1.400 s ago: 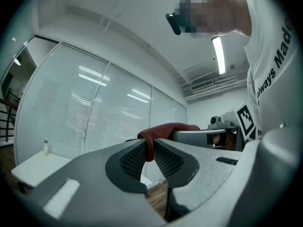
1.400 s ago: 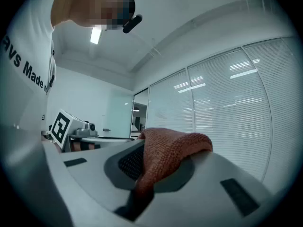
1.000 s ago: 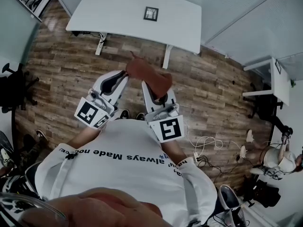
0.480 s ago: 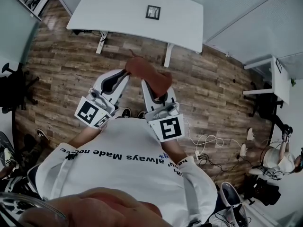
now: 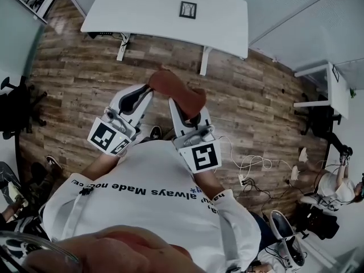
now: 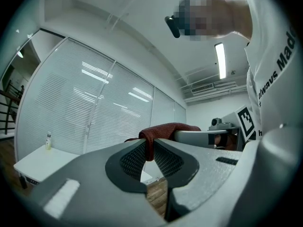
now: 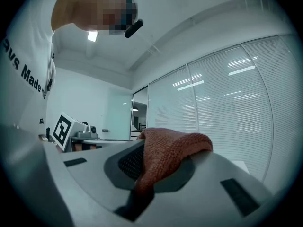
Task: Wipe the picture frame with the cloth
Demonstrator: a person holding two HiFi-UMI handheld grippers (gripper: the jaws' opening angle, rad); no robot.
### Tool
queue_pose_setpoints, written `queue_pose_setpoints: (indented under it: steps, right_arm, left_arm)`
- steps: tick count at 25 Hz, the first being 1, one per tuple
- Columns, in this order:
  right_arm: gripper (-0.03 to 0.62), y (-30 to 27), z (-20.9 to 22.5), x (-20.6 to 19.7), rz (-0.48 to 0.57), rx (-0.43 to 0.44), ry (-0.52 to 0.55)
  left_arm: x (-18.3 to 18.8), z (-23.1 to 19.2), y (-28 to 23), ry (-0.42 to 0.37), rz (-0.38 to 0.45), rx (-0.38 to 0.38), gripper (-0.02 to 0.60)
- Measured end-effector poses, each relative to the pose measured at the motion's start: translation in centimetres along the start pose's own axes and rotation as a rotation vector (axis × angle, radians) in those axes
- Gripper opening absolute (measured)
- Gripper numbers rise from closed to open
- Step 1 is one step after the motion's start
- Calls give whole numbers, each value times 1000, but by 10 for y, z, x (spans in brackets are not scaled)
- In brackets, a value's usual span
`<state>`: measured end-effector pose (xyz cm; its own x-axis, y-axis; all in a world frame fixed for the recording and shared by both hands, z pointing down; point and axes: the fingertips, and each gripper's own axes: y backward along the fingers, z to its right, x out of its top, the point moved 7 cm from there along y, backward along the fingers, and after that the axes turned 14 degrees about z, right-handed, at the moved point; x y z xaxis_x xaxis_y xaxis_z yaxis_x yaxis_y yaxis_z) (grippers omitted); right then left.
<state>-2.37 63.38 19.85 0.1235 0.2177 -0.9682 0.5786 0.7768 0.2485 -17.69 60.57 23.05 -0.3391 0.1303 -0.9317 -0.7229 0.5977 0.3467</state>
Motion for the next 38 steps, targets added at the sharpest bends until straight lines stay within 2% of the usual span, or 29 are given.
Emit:
queue_pose_setpoints:
  steps: [10, 15, 25, 38]
  right_arm:
    - [29, -6, 25, -11, 2, -14, -19]
    - [29, -9, 68, -13, 6, -18, -26]
    - [29, -23, 182, -13, 29, -5, -23]
    - [29, -52, 250, -27, -8, 42, -36]
  left_arm:
    - [-9, -8, -22, 17, -4, 3, 40]
    - [-23, -14, -66, 5, 0, -2, 40]
    - [-55, -24, -179, -8, 5, -6, 40]
    - [-79, -52, -238, -19, -8, 39, 40]
